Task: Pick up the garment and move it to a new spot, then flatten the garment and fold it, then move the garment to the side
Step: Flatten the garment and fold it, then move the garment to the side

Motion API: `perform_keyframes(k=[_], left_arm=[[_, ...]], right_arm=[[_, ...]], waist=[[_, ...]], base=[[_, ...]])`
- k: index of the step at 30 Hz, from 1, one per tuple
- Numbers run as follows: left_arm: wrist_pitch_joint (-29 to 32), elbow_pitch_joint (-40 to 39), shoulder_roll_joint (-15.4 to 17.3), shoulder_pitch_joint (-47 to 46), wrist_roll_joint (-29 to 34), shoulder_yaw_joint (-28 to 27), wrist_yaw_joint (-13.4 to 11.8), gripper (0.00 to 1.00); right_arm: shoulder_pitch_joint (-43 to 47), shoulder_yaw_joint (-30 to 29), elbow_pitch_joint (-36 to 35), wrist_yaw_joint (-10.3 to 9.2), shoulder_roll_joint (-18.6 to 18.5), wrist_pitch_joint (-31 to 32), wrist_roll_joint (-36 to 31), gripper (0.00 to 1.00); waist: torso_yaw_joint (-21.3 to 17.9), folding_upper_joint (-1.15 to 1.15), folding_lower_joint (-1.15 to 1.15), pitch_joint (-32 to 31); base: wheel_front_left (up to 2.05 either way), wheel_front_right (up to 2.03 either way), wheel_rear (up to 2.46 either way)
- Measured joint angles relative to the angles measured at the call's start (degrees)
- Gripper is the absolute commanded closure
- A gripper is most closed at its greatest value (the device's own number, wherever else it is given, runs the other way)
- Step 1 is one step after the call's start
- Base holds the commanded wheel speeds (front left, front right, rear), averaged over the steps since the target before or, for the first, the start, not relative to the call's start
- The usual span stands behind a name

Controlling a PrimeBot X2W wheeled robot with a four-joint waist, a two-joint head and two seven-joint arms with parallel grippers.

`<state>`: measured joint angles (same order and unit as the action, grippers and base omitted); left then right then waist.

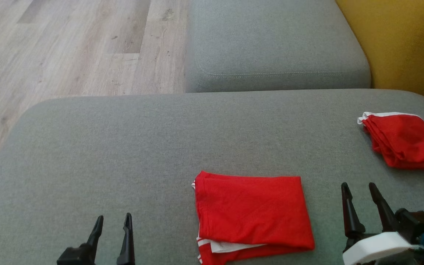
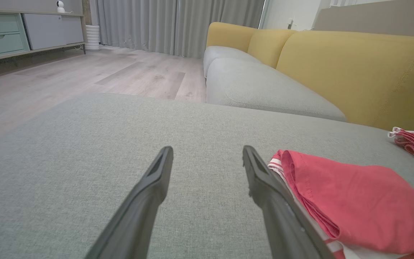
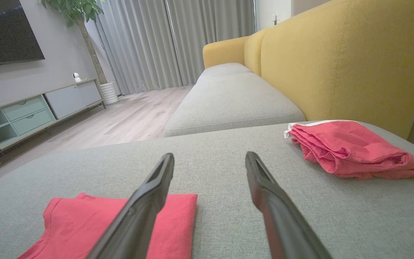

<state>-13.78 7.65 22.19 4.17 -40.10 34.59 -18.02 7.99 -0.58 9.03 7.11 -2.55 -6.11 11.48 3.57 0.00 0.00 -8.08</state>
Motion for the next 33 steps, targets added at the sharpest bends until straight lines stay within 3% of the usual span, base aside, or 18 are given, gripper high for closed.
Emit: perform_keyframes(k=[7, 22, 33], left_arm=[[0.0, 1.32, 0.59, -0.02, -0.02, -0.73, 0.91, 0.0], [0.0, -0.46, 0.65, -0.21, 0.01, -0.87, 0.37, 0.0], [0.02, -1.6, 0.59, -0.81, 0.34, -0.44, 0.31, 0.0]], right_arm=[[-0.01, -0.05, 1.0, 0.0, 0.01, 0.02, -0.48, 0.0], [-0.32, -0.33, 3.35, -0.01, 0.02, 1.87, -1.57, 0.0], [-7.11, -2.01, 5.89, 0.0, 0.04, 16.75, -3.48, 0.0]], waist=[[0.03, 0.0, 0.0, 0.11], [1.53, 0.0, 0.0, 0.64], [4.83, 0.0, 0.01, 2.37]], base=[[0.0, 0.0, 0.0], [0.0, 0.0, 0.0], [0.0, 0.0, 0.0]])
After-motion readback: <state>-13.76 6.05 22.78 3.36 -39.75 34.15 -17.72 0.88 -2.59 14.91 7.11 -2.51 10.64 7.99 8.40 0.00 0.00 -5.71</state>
